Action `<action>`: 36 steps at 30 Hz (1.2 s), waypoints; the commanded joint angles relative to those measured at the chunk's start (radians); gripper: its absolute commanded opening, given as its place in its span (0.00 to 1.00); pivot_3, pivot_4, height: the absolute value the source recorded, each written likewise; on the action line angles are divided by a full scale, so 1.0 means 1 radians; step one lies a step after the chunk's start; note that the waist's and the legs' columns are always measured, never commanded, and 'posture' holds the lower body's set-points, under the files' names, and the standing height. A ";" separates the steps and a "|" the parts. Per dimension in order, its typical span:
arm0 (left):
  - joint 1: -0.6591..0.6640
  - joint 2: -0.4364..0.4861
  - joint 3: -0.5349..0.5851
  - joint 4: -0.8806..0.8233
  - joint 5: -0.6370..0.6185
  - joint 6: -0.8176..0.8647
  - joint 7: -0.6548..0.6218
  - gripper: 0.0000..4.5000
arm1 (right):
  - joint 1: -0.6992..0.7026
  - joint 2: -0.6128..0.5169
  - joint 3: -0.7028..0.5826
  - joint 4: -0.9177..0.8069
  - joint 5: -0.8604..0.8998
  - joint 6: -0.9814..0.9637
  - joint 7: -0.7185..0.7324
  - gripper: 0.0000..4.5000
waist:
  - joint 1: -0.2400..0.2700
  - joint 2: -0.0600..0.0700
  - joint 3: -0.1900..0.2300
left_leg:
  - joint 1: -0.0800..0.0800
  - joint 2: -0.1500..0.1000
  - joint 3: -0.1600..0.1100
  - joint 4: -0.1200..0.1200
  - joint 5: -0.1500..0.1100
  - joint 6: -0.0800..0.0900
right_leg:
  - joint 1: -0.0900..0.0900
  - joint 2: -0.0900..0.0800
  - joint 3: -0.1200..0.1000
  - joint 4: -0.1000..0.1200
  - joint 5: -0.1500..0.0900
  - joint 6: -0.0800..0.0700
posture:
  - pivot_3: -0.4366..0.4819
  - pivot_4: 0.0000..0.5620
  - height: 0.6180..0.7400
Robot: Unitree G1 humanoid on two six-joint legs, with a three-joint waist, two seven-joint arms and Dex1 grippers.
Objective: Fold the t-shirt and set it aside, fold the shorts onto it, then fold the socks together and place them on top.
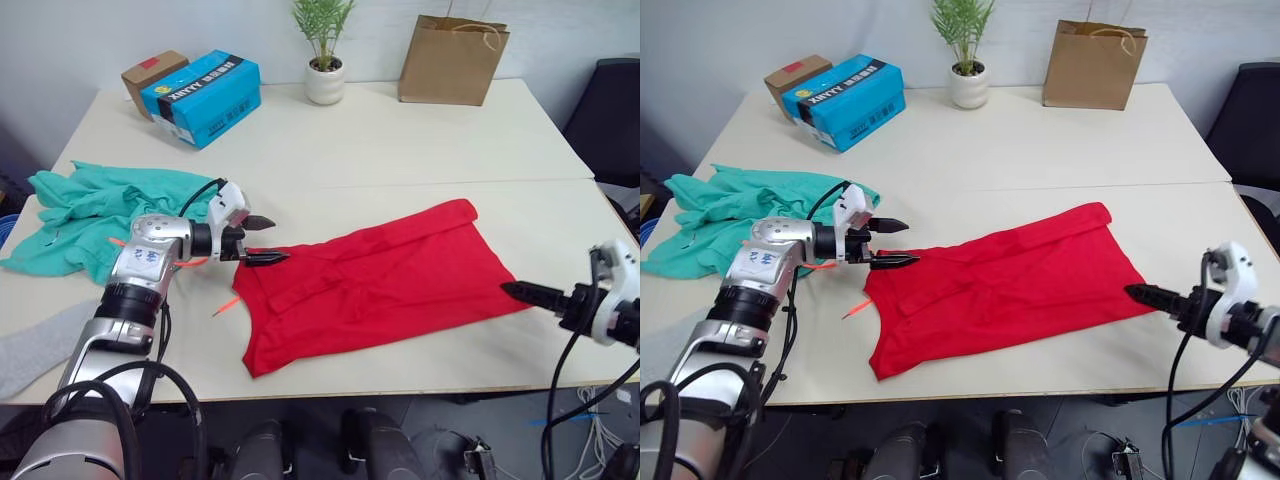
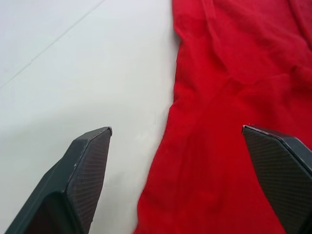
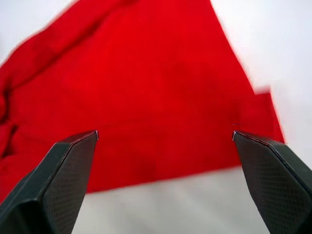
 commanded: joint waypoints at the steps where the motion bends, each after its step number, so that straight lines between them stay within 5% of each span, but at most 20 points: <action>1: -0.079 -0.020 -0.007 0.148 0.064 -0.084 0.004 1.00 | 0.020 0.062 -0.124 -0.068 0.115 0.005 -0.151 1.00 | 0.001 -0.002 0.001 | 0.000 0.000 0.000 0.000 0.000 -0.001 | 0.000 0.001 0.000 0.000 0.000 0.000 | 0.48 0.27 1.00; 6: -0.154 -0.044 -0.029 0.285 0.115 -0.079 -0.082 1.00 | 0.122 0.128 -0.139 -0.124 0.249 0.005 -0.341 1.00 | 0.002 -0.003 0.001 | -0.004 0.000 -0.001 0.001 0.001 -0.001 | -0.004 0.001 0.000 0.001 0.000 0.000 | 0.48 0.27 1.00; 14: -0.175 -0.070 -0.012 0.350 0.133 -0.062 -0.137 1.00 | 0.046 0.275 -0.144 -0.107 0.345 0.005 -0.581 1.00 | -0.003 -0.016 -0.007 | -0.009 0.000 -0.001 0.003 0.003 0.000 | -0.008 0.001 0.000 0.002 0.001 0.001 | 0.48 0.27 1.00; 18: -0.170 -0.070 -0.025 0.384 0.172 -0.067 -0.136 0.80 | -0.045 0.343 -0.132 -0.076 0.294 0.005 -0.638 0.81 | -0.007 -0.018 -0.009 | -0.008 0.000 -0.001 0.003 0.003 0.001 | -0.008 0.001 0.001 0.003 0.002 0.001 | 0.48 0.27 1.00; 28: -0.090 -0.050 -0.034 0.259 0.185 -0.090 -0.170 0.12 | -0.092 0.353 -0.074 -0.009 0.237 -0.074 -0.619 0.05 | -0.011 -0.018 -0.009 | -0.008 0.000 0.000 0.002 0.004 0.000 | -0.009 0.001 0.001 0.003 0.002 0.000 | 0.48 0.27 1.00; 30: -0.055 -0.039 -0.024 0.164 0.163 -0.058 -0.179 0.01 | -0.094 0.348 -0.065 -0.001 0.237 -0.094 -0.608 0.00 | -0.013 -0.018 -0.009 | -0.008 0.001 0.000 0.002 0.004 0.000 | -0.009 0.001 0.001 0.003 0.002 0.000 | 0.48 0.27 1.00; 36: 0.160 0.025 0.008 -0.270 0.091 0.156 -0.159 0.01 | -0.099 0.273 0.077 0.068 0.224 -0.282 -0.482 0.00 | -0.025 -0.017 -0.008 | -0.008 0.000 0.000 0.001 0.005 -0.001 | -0.009 0.001 0.001 0.003 0.002 0.000 | 0.48 0.27 1.00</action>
